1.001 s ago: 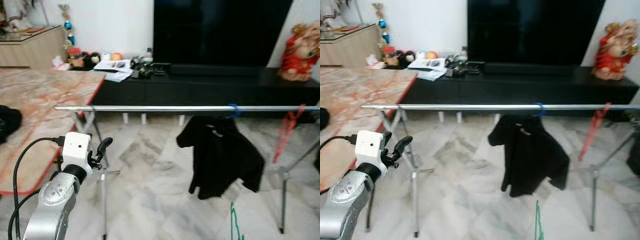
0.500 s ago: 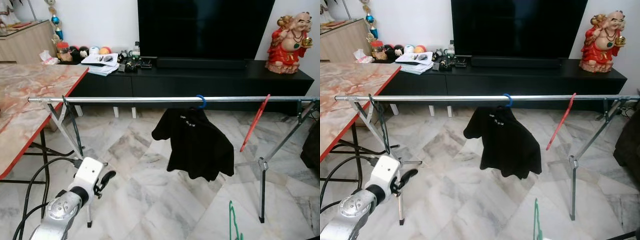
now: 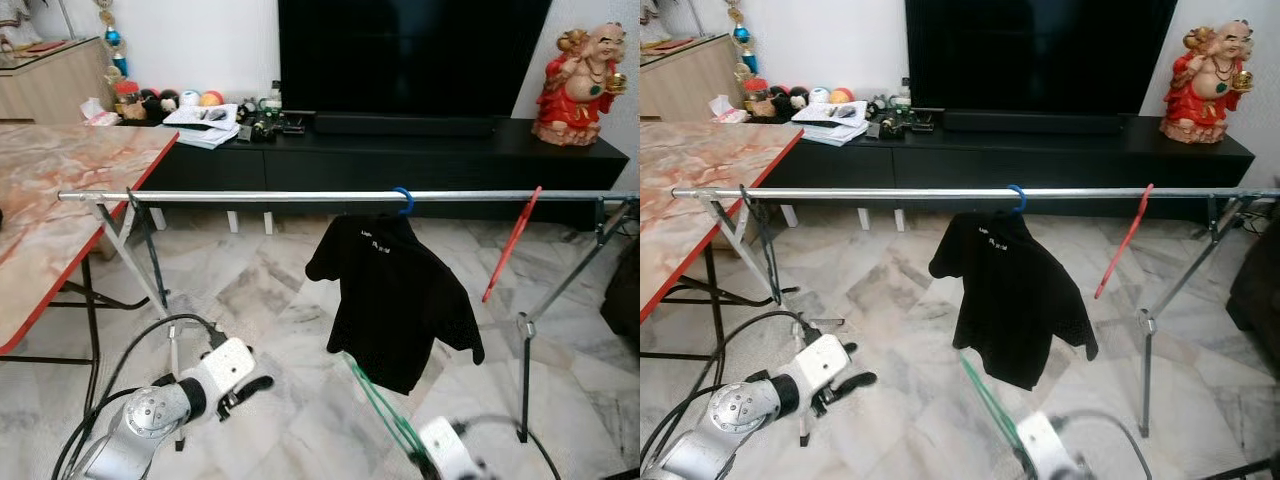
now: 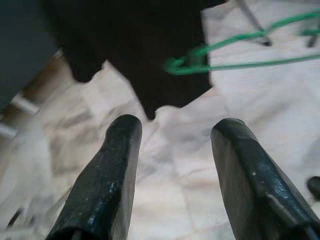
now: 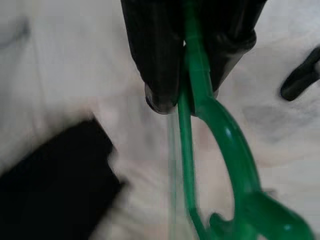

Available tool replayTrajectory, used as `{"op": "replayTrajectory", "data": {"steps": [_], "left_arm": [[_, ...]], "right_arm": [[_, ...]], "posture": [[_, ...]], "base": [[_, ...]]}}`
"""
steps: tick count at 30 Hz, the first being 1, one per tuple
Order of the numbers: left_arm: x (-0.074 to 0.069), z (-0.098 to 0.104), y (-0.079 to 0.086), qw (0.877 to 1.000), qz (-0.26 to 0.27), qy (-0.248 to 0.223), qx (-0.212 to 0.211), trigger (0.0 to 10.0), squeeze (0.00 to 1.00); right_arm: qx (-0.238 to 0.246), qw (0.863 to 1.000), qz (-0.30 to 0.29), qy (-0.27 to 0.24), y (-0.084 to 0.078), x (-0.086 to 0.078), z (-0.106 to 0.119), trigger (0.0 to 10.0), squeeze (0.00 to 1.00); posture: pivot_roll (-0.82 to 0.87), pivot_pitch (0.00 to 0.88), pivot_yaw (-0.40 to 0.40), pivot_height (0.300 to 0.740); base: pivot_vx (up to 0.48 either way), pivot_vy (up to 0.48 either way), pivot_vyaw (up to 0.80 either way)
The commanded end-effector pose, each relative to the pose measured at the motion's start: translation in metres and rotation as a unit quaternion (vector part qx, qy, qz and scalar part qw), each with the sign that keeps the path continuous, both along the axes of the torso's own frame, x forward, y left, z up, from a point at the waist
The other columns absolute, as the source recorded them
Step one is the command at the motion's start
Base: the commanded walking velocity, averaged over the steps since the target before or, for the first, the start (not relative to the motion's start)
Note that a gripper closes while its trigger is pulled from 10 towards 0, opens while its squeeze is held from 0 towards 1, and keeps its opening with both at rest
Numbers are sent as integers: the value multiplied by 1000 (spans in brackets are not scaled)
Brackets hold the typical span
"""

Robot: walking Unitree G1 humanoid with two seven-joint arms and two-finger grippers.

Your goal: Hang hanger

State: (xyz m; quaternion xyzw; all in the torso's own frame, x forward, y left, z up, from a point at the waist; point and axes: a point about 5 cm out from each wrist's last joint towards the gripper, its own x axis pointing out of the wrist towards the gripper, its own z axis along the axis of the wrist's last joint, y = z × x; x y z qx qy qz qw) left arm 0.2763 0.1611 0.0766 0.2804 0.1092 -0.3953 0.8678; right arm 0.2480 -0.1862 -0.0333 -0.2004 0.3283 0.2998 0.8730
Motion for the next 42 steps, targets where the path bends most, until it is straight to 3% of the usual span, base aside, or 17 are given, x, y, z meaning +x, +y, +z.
{"op": "replayTrajectory", "data": {"steps": [1, 4, 8, 12, 15, 21, 26, 29, 37, 42], "left_arm": [[-1, 2, 0, 999, -47, 15, 9, 10000, 0], [-2, 3, -2, 997, -69, 30, -1, 10000, 0], [-4, 5, -9, 990, -119, 67, -27, 10000, 0], [-6, 5, -13, 985, -139, 91, -37, 10000, 0], [-12, 6, -21, 971, -190, 141, -47, 10000, 0], [-19, 6, -27, 955, -232, 179, -39, 10000, 0], [-22, 13, -29, 941, -257, 210, -61, 10000, 0], [-25, 13, -31, 935, -272, 224, -45, 10000, 0], [-22, 9, -35, 938, -263, 223, -20, 10000, 0], [-12, 12, -39, 953, -235, 191, -20, 10000, 0]], "right_arm": [[19, 993, 119, 3, 13, 7, 12, 10000, 0], [35, 985, 168, 11, 19, 10, 18, 10000, 0], [64, 960, 272, 30, 38, 14, 30, 10000, 0], [75, 947, 310, 46, 44, 16, 35, 10000, 0], [59, 926, 368, 63, 52, 17, 39, 10000, 0], [56, 927, 364, 74, 54, 19, 40, 10000, 0], [54, 928, 362, 70, 53, 21, 41, 10000, 0], [63, 934, 347, 64, 53, 25, 44, 10000, 0], [83, 933, 344, 62, 61, 31, 50, 10000, 0], [89, 923, 367, 71, 68, 32, 53, 10000, 0]], "posture": [[119, 0, -27, 740], [118, 0, -28, 740], [115, 0, -32, 740], [114, 0, -34, 740], [117, 2, -42, 740], [129, 4, -51, 740], [128, 5, -54, 740], [128, 5, -54, 740], [128, 3, -46, 740], [128, 1, -46, 740]], "base": [[0, 0, 0], [0, 0, 0], [0, 0, 0], [0, 0, 0], [0, 0, 0], [0, 0, 0], [0, 0, 0], [0, 0, 0], [0, 0, 0], [0, 0, 0]]}}
